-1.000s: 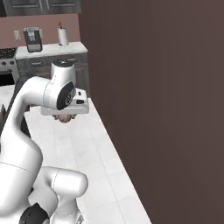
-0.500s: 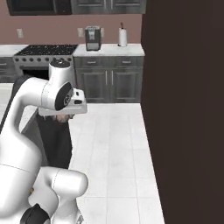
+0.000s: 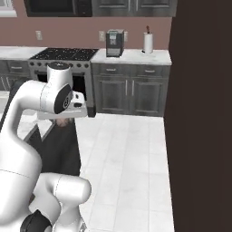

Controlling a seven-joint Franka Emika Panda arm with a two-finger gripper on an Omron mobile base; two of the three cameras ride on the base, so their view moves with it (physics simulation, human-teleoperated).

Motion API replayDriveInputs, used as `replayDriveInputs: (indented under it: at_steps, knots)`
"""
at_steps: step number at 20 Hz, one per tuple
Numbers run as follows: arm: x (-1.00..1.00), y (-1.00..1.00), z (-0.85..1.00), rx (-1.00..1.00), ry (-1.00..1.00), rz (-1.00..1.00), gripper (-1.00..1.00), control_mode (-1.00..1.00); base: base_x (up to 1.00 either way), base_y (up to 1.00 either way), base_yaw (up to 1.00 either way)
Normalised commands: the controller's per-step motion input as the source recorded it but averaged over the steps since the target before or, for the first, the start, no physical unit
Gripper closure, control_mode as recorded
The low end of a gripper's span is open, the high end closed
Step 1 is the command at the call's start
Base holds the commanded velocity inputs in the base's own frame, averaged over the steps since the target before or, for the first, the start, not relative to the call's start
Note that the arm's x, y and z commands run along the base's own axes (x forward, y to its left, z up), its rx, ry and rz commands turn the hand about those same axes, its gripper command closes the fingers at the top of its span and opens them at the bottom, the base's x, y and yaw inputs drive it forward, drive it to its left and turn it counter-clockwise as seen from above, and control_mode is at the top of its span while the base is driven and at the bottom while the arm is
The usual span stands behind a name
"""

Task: Pick the egg and butter from the fridge and place them by the bowl for mixing.

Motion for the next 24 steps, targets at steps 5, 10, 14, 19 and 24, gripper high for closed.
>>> replayDriveInputs:
  at_steps: [5,10,14,19,24]
  knots:
    - [0.00,0.00,0.00,0.00,0.00,0.00,1.00,1.00,0.71,-0.42,0.00]
    - [0.00,0.00,0.00,0.00,0.00,0.00,1.00,1.00,0.68,-0.41,0.00]
    - [0.00,0.00,0.00,0.00,0.00,0.00,1.00,1.00,0.76,-0.31,0.00]
    - [0.00,0.00,0.00,0.00,0.00,0.00,1.00,1.00,0.81,-0.25,0.00]
    - [0.00,0.00,0.00,0.00,0.00,0.00,1.00,1.00,0.87,-0.21,0.00]
